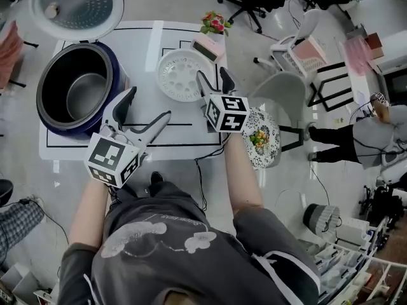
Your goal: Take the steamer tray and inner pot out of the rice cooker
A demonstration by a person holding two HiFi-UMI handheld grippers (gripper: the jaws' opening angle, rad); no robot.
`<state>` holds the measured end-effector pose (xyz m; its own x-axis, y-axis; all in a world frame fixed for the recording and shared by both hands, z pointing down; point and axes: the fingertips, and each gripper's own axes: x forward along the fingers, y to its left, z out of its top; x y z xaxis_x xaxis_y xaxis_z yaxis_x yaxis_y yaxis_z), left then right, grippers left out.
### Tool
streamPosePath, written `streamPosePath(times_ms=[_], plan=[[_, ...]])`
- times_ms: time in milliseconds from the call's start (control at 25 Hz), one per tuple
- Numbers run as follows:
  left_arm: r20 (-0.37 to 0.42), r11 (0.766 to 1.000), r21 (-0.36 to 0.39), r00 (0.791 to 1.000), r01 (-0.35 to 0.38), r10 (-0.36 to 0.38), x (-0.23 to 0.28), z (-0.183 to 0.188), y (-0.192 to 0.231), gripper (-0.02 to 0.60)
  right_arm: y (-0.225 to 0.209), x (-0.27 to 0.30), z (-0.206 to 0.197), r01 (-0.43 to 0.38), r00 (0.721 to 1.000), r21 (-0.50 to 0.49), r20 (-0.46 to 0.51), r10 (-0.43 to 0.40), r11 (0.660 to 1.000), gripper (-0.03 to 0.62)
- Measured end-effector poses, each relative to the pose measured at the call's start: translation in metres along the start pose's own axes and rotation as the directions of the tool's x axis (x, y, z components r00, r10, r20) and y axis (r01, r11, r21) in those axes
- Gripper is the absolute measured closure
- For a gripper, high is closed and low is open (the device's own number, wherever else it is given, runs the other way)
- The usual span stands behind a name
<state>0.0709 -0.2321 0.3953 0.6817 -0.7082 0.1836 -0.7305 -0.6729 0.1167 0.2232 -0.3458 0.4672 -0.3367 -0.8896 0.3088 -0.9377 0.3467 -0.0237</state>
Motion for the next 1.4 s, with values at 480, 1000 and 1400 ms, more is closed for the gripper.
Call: streamPosePath(times_ms=[480,1000,1400], plan=[[0.103,0.990,0.054,0.987,-0.132,0.126,-0.128,0.053,0.066,0.179,0.141,-0.027,0.089,-0.126,0.983,-0.001,0.138,0.125,0.992,0.303],[0.067,0.940,0.027,0.939,-0.341,0.339,-0.248,0.048,0.185,0.180,0.282,-0.001,0.117,-0.219,0.975,-0.102,0.023,0.222,0.970,0.304],[0.011,0.954,0.021,0.954,-0.299,0.299,-0.263,0.030,0.226,0.180,0.308,0.048,0.096,-0.212,0.962,-0.273,-0.226,0.152,0.938,0.304]])
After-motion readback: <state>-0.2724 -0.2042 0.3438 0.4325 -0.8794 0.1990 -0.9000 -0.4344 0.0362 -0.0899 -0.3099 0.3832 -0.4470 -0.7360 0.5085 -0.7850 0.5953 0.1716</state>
